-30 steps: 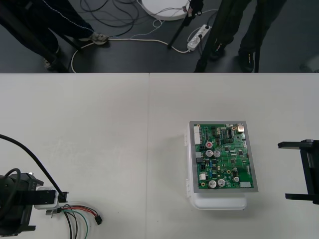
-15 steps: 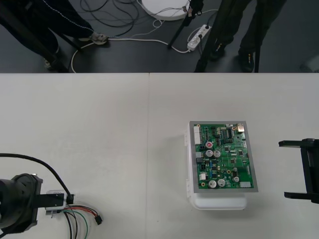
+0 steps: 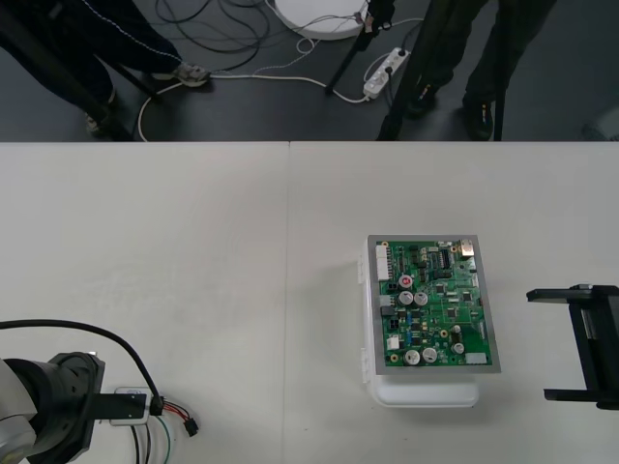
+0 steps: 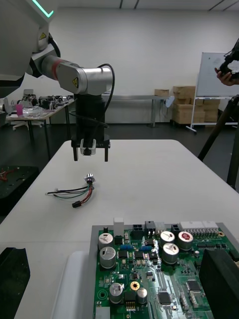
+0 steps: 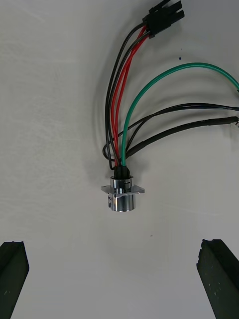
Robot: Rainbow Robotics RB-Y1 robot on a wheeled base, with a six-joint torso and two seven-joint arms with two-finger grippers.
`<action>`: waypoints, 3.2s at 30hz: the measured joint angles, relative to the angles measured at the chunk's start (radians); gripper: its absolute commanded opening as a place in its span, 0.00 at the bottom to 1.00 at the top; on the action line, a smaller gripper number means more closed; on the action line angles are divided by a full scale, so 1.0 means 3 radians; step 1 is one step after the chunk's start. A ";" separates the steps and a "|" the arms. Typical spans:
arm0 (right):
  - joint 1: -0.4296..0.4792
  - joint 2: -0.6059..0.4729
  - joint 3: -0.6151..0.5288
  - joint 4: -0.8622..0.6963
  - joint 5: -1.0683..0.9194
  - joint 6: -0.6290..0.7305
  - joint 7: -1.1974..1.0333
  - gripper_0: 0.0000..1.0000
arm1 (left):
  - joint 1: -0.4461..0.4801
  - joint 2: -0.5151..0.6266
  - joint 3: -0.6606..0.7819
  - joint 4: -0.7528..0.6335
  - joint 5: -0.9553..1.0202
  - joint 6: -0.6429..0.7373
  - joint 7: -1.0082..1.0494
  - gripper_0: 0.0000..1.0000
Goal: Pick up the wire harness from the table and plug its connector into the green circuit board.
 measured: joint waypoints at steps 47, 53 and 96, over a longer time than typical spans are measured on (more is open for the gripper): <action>-0.0240 -0.0002 0.0306 0.0249 -0.0254 -0.0265 -0.0001 1.00 | -0.0419 -0.0409 -0.0321 0.1059 -0.0005 0.0030 0.0018 0.99; -0.0240 -0.0002 0.0306 0.0266 -0.0259 -0.0265 -0.0001 1.00 | -0.0419 -0.0445 -0.0321 0.1269 -0.0005 0.0202 -0.0208 0.99; -0.0241 -0.0002 0.0306 0.0292 -0.0301 -0.0265 -0.0001 1.00 | -0.0419 -0.0548 -0.0321 0.1457 -0.0005 0.0493 -0.0595 0.98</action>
